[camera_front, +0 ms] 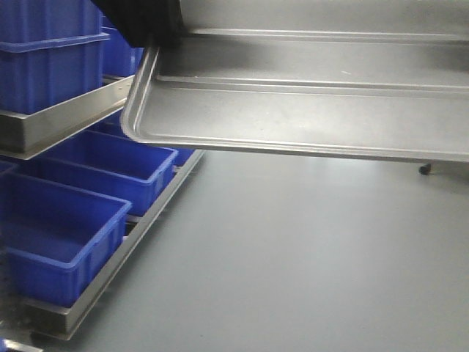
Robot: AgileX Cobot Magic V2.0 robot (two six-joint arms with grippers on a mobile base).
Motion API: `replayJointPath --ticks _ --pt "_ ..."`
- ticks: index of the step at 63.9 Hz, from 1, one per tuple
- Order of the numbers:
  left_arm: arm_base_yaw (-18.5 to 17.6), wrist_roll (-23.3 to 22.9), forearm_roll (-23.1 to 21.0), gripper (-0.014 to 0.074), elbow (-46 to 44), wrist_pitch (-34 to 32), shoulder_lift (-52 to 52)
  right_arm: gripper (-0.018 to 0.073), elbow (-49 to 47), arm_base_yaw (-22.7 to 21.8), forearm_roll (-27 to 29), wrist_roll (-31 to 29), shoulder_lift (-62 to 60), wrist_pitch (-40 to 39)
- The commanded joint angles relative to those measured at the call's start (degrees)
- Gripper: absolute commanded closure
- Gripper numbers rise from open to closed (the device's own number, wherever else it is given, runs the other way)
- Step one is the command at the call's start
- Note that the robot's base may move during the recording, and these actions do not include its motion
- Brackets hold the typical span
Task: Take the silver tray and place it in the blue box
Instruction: 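Hold the tray with both grippers while the base drives to the bins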
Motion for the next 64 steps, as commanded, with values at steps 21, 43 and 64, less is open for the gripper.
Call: replayJointPath --ticks 21,43,64 --pt "-0.4 0.97 2.32 0.0692 -1.87 -0.2 -1.85 0.0502 -2.04 -0.05 -2.56 -0.86 -0.72 -2.43" --pt "-0.4 0.97 2.32 0.0693 -1.87 -0.2 -1.85 0.0502 -2.04 -0.05 -2.56 -0.86 -0.72 -2.43" --pt "-0.4 0.97 2.32 0.0693 -1.87 -0.2 -1.85 0.0502 -2.04 -0.05 -2.56 -0.86 -0.72 -2.43"
